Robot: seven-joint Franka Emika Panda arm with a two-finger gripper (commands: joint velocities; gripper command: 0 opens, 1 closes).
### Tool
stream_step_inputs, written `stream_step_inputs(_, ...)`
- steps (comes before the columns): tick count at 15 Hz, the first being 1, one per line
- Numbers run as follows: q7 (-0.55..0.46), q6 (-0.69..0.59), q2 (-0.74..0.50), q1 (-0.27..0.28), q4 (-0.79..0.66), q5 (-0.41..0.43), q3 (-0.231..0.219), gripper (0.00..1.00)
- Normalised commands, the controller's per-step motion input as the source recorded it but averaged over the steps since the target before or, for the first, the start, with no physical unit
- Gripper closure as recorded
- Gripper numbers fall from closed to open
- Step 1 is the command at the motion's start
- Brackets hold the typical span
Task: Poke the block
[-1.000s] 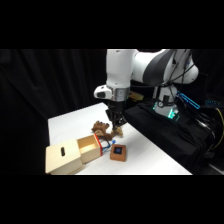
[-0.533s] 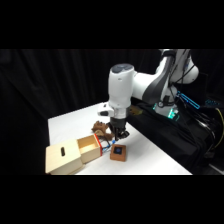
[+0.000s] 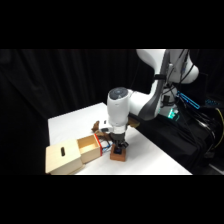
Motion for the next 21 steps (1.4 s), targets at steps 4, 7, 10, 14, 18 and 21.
stream_step_inputs(4, 0.03, 0.12, 0.18, 0.102, 0.15, -0.063, -0.093, 1.00)
stream_step_inputs(7, 0.03, 0.04, 0.07, 0.093, 0.09, -0.044, -0.084, 1.00)
stream_step_inputs(10, 0.01, -0.30, -0.21, 0.070, -0.01, 0.029, -0.040, 1.00)
stream_step_inputs(14, -0.08, -0.47, -0.42, 0.001, -0.07, 0.103, 0.031, 0.74)
stream_step_inputs(18, -0.12, -0.42, -0.43, -0.054, -0.05, 0.128, 0.055, 0.51)
stream_step_inputs(21, -0.13, -0.35, -0.36, -0.074, -0.01, 0.125, 0.059, 0.25)
